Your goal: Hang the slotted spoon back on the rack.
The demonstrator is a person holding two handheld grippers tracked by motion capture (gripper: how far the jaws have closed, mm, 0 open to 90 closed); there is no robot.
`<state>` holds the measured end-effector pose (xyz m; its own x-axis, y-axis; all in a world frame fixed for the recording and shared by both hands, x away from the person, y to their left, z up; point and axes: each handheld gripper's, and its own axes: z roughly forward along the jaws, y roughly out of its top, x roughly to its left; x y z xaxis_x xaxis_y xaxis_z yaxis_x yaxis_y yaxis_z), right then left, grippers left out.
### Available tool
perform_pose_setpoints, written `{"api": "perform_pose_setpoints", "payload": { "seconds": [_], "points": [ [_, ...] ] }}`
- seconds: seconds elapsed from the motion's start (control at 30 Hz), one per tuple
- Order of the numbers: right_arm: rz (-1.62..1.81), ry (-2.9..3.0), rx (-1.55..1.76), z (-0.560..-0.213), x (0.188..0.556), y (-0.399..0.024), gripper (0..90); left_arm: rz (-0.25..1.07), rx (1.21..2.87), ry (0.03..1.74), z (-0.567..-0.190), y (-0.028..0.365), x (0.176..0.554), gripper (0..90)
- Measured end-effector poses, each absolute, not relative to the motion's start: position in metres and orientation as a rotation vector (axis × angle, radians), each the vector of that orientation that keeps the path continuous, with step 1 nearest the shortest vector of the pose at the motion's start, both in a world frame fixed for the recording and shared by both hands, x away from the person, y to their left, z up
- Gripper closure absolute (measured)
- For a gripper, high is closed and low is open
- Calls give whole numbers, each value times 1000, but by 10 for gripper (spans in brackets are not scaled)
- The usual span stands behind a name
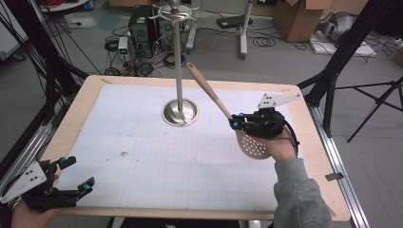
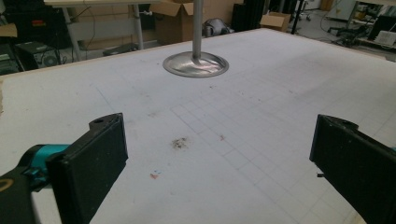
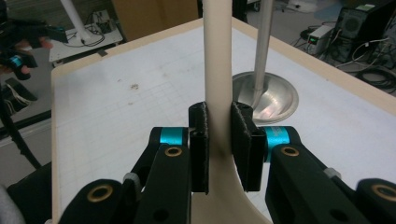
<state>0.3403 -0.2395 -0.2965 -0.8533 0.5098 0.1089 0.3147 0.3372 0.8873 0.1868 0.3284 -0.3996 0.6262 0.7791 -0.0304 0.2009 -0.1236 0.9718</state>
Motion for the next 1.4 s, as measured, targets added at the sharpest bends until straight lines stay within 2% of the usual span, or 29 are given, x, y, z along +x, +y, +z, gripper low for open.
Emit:
{"api": "perform_pose_setpoints", "payload": {
  "seconds": [1.4],
  "points": [
    [1571, 2301, 810, -255, 364, -253, 783, 609, 1644, 822, -398, 334, 183, 45]
  ]
}}
